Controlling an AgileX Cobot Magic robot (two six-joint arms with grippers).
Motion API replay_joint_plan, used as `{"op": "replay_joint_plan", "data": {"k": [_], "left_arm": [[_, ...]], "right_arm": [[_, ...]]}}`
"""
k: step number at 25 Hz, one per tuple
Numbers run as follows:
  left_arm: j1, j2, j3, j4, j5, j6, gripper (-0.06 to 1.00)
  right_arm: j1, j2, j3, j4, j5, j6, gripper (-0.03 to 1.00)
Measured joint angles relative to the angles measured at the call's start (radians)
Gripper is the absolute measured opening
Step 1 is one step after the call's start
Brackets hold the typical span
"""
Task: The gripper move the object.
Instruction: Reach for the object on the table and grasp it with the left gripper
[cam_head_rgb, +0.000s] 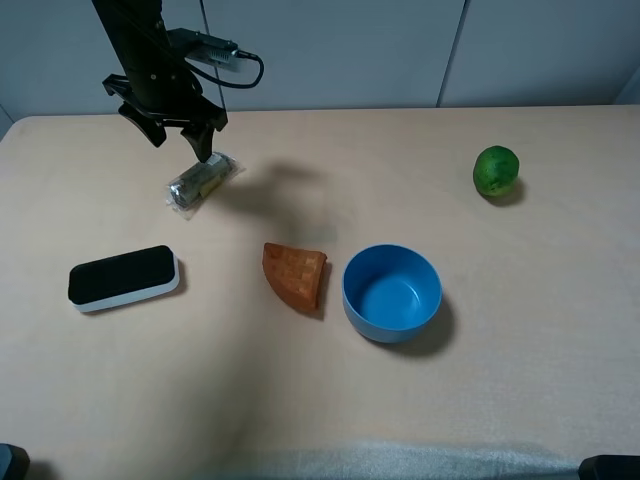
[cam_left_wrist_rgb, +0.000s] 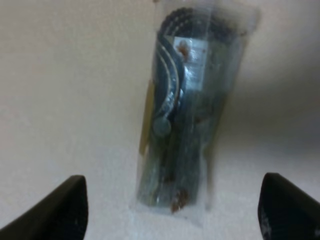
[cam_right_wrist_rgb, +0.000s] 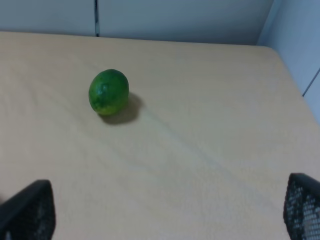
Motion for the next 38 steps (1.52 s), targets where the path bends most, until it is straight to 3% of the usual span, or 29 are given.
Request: {"op": "replay_joint_plan", "data": {"k": [27,38], "left_arm": [[0.003,0.159,-0.004,-0.001,-0.157,-0.002,0.77],[0.003,0.177,-0.004,-0.001,-0.149,-0.002,0.77]], "right_arm": [[0.0,0.0,0.0,0.0,0.0,0.0,0.69],[0.0,0.0,0.0,0.0,0.0,0.0,0.69]]}}
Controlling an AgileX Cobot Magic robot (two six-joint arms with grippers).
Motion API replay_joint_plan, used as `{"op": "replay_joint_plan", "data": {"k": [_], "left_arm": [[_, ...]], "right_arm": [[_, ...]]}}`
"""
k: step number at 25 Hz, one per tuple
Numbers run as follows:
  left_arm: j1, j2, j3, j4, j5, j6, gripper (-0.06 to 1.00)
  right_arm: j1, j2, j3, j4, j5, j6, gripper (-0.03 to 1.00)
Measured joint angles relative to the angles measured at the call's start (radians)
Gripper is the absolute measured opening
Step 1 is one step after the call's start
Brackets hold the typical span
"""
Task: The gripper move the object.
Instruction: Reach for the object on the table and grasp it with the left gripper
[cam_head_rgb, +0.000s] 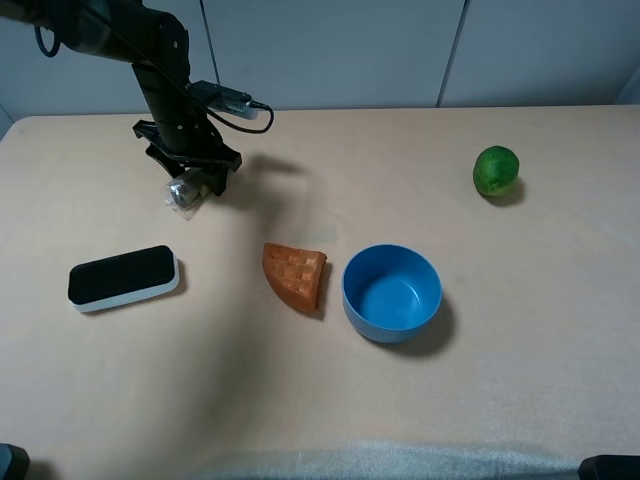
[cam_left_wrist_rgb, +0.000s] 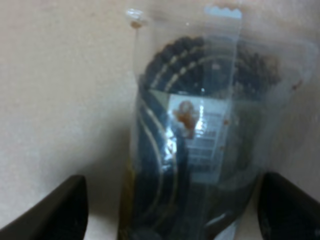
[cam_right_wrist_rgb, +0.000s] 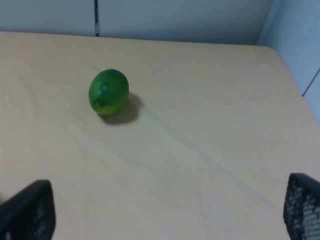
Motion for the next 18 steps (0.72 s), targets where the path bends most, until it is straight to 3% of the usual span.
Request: {"op": "replay_joint_plan", "data": {"k": [6,15,18], "left_arm": [[0.0,0.0,0.0,0.0,0.007,0.001,0.73],[0.0,0.0,0.0,0.0,0.015,0.001,0.36],[0.0,-0.001,-0.002,0.0,0.024,0.001,0.28]], "right_arm": [[0.0,0.0,0.0,0.0,0.0,0.0,0.69],[0.0,0.0,0.0,0.0,0.0,0.0,0.69],[0.0,0.0,0.0,0.0,0.0,0.0,0.69]]}}
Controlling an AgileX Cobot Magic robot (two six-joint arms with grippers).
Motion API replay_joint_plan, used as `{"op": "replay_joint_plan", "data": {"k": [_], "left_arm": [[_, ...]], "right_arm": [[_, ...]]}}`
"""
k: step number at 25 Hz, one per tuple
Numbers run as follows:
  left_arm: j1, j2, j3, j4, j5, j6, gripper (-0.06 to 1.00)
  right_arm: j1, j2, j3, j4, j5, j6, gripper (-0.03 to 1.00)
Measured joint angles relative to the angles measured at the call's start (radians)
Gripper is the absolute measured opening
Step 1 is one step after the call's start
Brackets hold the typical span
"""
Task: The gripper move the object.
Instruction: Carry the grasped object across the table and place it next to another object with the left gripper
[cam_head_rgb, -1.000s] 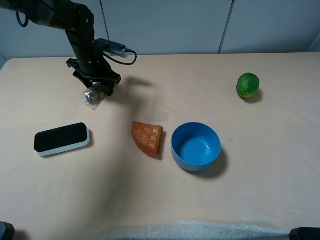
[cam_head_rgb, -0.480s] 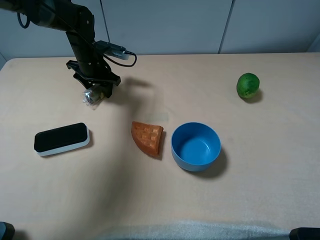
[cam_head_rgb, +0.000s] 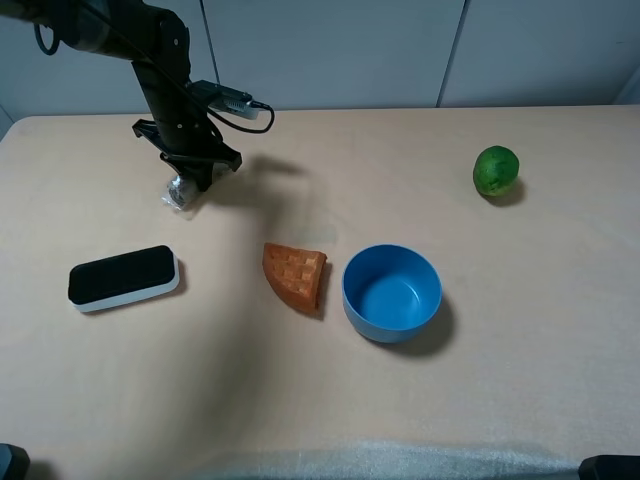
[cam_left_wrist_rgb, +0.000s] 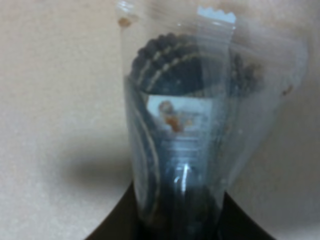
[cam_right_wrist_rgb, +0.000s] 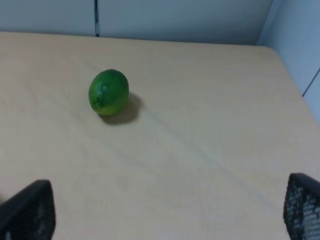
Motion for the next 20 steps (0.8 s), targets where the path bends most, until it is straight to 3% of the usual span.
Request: {"op": "replay_joint_plan", "data": {"k": [7,20], "left_arm": [[0.0,-0.041,-0.002,0.004,0.046,0.0,0.26],[0.002,-0.332,-0.002,0.033,0.211,0.001,0.26]], "right_arm": [[0.0,0.0,0.0,0.0,0.0,0.0,0.69],[0.0,0.0,0.0,0.0,0.0,0.0,0.69]]}}
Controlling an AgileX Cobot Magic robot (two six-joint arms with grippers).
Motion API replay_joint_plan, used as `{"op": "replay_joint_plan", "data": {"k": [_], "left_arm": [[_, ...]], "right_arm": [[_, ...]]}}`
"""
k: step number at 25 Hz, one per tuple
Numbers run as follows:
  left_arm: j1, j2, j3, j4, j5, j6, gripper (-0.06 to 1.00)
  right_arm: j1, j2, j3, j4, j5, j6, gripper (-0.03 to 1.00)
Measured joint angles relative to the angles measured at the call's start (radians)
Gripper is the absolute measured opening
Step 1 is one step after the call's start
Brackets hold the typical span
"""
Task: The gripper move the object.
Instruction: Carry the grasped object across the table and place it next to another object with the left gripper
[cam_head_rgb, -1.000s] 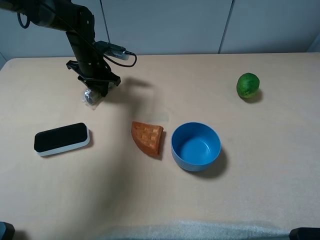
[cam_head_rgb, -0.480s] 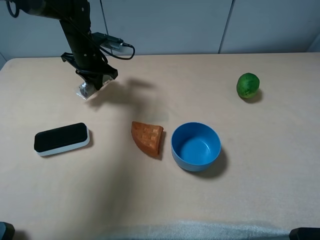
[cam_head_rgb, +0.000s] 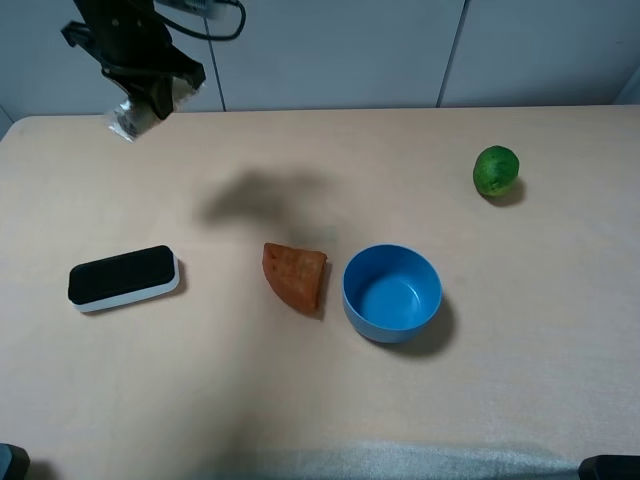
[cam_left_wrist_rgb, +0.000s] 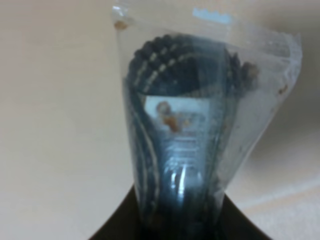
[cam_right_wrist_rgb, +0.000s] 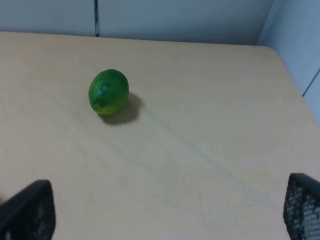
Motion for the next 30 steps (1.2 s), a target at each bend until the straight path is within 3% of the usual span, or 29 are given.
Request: {"op": "replay_joint_plan", "data": {"k": [12,20,23,30], "left_arm": [[0.001,-0.347,0.027,0.001,0.137,-0.001,0.26],[0.009,-0.644,0.351,0.0,0.056,-0.028,0.26],[0.063,-0.747,0.476,-0.007,0.044,-0.052,0.26],[0.283,-1.001,0.751,-0.004,-0.037,-0.137,0.26]], "right_arm": [[0.0,0.0,0.0,0.0,0.0,0.0,0.69],[0.0,0.0,0.0,0.0,0.0,0.0,0.69],[0.0,0.0,0.0,0.0,0.0,0.0,0.69],[0.0,0.0,0.0,0.0,0.0,0.0,0.69]]}}
